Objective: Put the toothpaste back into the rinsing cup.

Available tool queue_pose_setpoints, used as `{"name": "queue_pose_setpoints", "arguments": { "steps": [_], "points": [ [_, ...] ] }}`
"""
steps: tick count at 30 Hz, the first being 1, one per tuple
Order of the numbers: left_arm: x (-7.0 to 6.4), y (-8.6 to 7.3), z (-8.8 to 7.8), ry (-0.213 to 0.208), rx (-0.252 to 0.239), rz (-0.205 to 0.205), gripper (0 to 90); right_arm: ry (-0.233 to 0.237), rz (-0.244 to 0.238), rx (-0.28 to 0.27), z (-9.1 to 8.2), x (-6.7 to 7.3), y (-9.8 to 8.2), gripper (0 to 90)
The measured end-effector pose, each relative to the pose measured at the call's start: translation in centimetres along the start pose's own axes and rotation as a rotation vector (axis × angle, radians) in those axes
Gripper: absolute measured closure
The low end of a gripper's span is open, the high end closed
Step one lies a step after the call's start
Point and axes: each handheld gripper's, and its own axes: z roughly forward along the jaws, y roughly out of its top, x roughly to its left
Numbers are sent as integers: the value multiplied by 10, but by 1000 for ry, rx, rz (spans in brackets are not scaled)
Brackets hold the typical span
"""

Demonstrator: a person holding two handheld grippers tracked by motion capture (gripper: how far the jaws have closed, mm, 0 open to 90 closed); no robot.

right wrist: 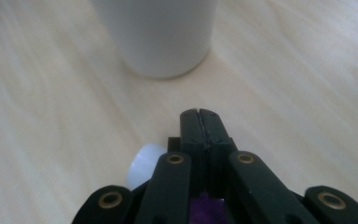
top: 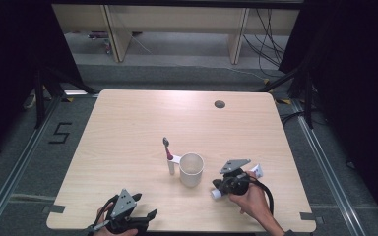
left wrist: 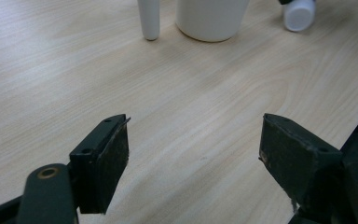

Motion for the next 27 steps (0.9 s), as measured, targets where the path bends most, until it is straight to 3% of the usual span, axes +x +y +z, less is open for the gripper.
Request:
{"name": "queue_pose_setpoints", "arguments": {
  "steps": [4,7,8,9,12,14,15,16,17,18,19,23,26,27],
  "points": [
    [1,0,-1,6,23,26,239,24,-5,15,-14,4,-18,893],
    [-2,0,1,-3,8,1,240,26,-18,11,-21,5,-30,893],
    [-2,0,1,-2,8,1,240,33,8,36,-26,7,-34,894],
    [0,0,0,-2,16,14,240,25,-21,30,-28,6,-37,893],
    [-2,0,1,-3,9,5,241,27,0,19,-36,5,-47,894],
    [-2,0,1,-3,9,6,241,32,-20,25,-40,4,-49,893],
    [-1,0,1,-3,9,5,241,24,11,20,-43,5,-52,893],
    [-1,0,1,-4,11,9,241,28,-7,19,-45,4,-54,894],
    [-2,-1,1,-5,12,8,242,19,13,11,-47,5,-57,893],
    [-2,-1,1,-2,13,11,242,15,-7,-1,-48,4,-59,893],
    [-2,0,1,-3,13,11,242,8,11,13,-51,5,-61,893],
    [-1,-1,0,-7,26,27,242,5,-7,2,-57,4,-69,893],
    [-2,0,1,-4,13,9,242,-10,17,16,-64,3,-74,893],
    [-2,0,2,-4,14,10,242,-13,5,25,-65,2,-75,893]
  ]
}}
